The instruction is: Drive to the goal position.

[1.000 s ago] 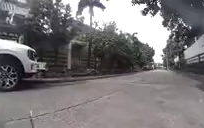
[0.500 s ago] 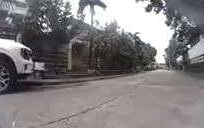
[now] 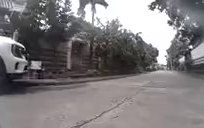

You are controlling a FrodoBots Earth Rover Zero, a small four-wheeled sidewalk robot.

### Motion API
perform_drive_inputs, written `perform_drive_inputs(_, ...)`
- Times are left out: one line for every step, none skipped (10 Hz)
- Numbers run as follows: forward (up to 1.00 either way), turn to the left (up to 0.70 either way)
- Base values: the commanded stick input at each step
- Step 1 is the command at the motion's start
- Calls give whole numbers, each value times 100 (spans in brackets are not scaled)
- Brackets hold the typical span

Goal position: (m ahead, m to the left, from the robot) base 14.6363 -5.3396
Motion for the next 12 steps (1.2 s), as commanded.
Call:
perform_drive_inputs(70,0)
perform_drive_inputs(70,0)
perform_drive_inputs(70,0)
perform_drive_inputs(70,0)
perform_drive_inputs(70,0)
perform_drive_inputs(70,0)
perform_drive_inputs(70,-16)
perform_drive_inputs(70,-32)
perform_drive_inputs(70,-20)
perform_drive_inputs(70,0)
perform_drive_inputs(70,0)
perform_drive_inputs(70,0)
